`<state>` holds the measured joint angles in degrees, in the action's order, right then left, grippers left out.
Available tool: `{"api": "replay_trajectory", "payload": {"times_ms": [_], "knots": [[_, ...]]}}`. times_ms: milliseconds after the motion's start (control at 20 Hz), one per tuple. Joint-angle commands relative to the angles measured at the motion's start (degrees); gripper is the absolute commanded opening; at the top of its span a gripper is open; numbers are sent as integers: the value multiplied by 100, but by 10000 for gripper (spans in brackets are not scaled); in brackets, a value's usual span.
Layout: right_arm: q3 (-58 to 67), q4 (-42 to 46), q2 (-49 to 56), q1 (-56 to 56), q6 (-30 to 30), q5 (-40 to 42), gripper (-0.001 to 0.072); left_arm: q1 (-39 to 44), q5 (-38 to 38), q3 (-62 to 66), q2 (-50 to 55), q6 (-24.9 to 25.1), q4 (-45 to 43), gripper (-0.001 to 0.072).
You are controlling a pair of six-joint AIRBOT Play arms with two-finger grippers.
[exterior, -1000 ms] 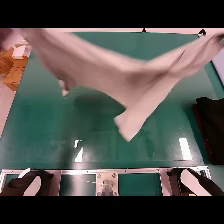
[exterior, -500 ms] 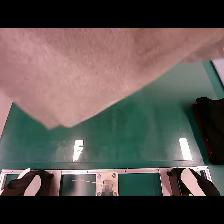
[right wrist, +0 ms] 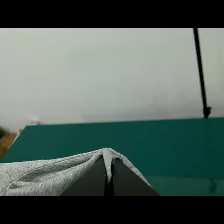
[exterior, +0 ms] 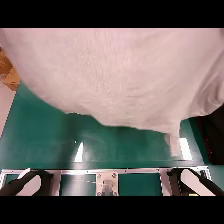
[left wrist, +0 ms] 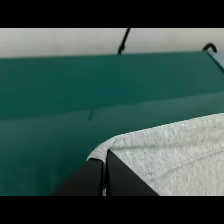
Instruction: Fold the shirts.
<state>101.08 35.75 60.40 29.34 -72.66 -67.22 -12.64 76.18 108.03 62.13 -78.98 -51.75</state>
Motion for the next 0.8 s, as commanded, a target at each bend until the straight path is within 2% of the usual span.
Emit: {"api": "replay_trajectory", "payload": {"times_ms": [0,100,250,400,500,600,650,700,750], "knots": [[-1152,11,848,-780,577,431,15,431,94,-662,1211,317,199,21],[-1641,37,1530,-1117,745,918,15,782,-459,-1150,2041,531,184,21],[-1757,20,2879,-1462,844,1565,15,1084,-1746,-1233,3348,557,289,20],[-1606,-254,3893,-1569,844,1711,15,1176,-2743,-1233,4052,627,776,20],[-1517,-382,4282,-1569,844,1718,15,1176,-2868,-1233,4216,894,925,21],[-1508,-376,4385,-1526,844,1727,33,1147,-2817,-1231,4234,901,925,31],[-1491,-378,4371,-1469,844,1646,166,1095,-2658,-1211,4221,896,953,338],[-1443,-378,4347,-1373,841,1427,241,1021,-2323,-1134,4207,876,966,647],[-1384,-380,4306,-1224,833,1069,242,868,-1790,-994,4186,826,938,654]]}}
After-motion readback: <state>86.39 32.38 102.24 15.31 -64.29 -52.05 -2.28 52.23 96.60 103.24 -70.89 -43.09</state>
